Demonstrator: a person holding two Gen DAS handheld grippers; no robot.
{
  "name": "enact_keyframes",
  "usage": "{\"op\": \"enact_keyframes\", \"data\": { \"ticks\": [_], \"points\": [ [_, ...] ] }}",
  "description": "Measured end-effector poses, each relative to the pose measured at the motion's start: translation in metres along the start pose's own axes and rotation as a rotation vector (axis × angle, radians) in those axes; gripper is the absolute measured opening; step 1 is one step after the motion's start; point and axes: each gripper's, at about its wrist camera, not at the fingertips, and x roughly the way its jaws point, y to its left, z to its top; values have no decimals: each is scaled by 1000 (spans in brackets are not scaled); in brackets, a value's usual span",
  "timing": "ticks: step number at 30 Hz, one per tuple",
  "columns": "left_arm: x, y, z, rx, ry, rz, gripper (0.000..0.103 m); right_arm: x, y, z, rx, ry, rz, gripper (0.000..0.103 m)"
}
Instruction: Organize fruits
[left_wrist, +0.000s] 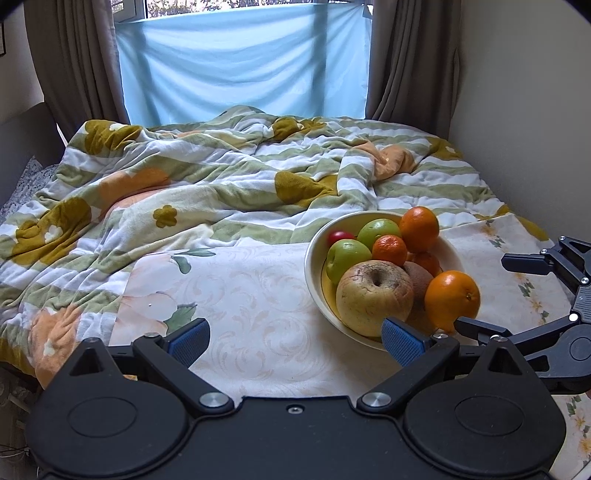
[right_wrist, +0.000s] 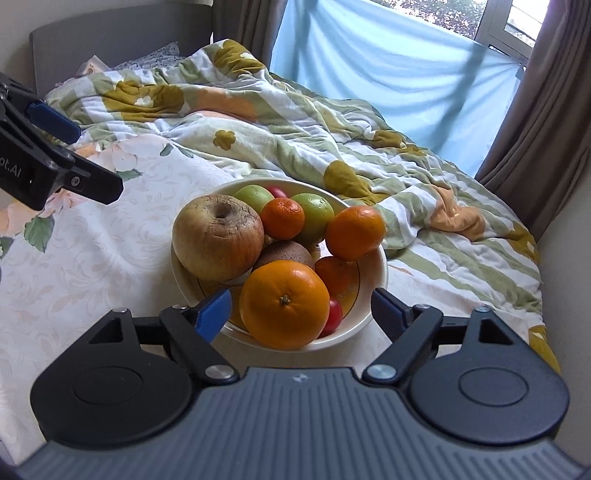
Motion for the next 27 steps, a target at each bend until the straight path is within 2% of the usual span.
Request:
{"op": "enact_keyframes", "data": {
  "ticks": [6,12,14,17,27],
  "points": [
    [-32,-11,-3,5,-41,-3,101,-35,-6,0,52,-10,-7,98],
    [-75,-22,-10,0,-88,-4,101,-90,-20,4,176,5,-24,98],
    [-91,-25,-16,-17,-107,-8,101,-109,-24,4,217,13,-43,103],
    [-108,-28,-23,-38,-123,-9,103,-138,-28,1,278,26,-89,103],
    [-136,-47,-52,-19,-114,28,103,-184,-19,-27,429,100,-168,103]
  ]
}}
